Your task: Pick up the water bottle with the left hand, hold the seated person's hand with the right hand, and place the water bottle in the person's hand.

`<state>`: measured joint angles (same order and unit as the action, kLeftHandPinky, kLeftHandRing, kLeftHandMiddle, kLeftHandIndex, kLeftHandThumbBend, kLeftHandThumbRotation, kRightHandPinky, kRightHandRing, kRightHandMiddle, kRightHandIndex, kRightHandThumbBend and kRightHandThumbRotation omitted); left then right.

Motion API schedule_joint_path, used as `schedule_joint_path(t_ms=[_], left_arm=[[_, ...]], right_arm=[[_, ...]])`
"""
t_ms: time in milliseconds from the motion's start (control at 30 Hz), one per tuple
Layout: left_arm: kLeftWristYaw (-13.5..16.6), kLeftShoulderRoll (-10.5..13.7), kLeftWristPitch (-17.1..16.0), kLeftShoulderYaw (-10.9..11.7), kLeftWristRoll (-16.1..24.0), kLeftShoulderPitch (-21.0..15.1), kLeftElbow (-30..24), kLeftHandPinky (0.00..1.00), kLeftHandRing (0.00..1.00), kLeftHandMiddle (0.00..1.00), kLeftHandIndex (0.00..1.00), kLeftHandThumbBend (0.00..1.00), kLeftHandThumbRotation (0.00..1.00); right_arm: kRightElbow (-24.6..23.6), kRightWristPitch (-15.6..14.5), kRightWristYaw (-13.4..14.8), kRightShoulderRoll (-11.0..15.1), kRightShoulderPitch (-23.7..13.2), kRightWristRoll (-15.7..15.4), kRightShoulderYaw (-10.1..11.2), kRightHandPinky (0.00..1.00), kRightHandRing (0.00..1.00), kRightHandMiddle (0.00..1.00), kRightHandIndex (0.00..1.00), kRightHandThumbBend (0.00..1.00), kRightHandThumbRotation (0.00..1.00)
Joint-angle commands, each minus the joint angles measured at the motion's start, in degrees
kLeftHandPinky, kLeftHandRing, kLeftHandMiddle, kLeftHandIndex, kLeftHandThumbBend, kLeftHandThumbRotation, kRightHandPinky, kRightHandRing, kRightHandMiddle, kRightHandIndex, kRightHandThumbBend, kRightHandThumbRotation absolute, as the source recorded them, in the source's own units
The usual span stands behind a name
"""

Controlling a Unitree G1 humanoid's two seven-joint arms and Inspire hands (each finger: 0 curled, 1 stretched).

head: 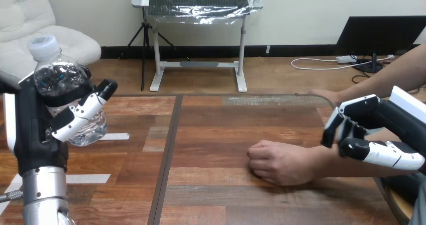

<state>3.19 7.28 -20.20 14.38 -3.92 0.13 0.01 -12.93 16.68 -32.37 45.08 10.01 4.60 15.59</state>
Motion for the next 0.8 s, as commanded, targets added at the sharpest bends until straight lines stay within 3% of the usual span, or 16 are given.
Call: schedule_joint_path(t_ms=[0,767], left_arm=[[-0.23,0.34,-1.42,-0.17,-0.19,-2.88,-2.39,0.23,0.29,0.34,0.40,0.60,0.00],[-0.04,0.13,-0.81,-0.19,-0.18,-2.59,-2.81,0.24,0.29,0.35,0.40,0.59,0.00]], right_arm=[[-0.45,-0.12,0.10,-0.09,-3.61,0.34,0.60,0.03,0.07,0.13,0.42,1.00,1.00],[-0.71,0.27,-0.12,-0.36,-3.83,0.69,0.57,0.02,0.06,0.12,0.39,1.00,1.00]])
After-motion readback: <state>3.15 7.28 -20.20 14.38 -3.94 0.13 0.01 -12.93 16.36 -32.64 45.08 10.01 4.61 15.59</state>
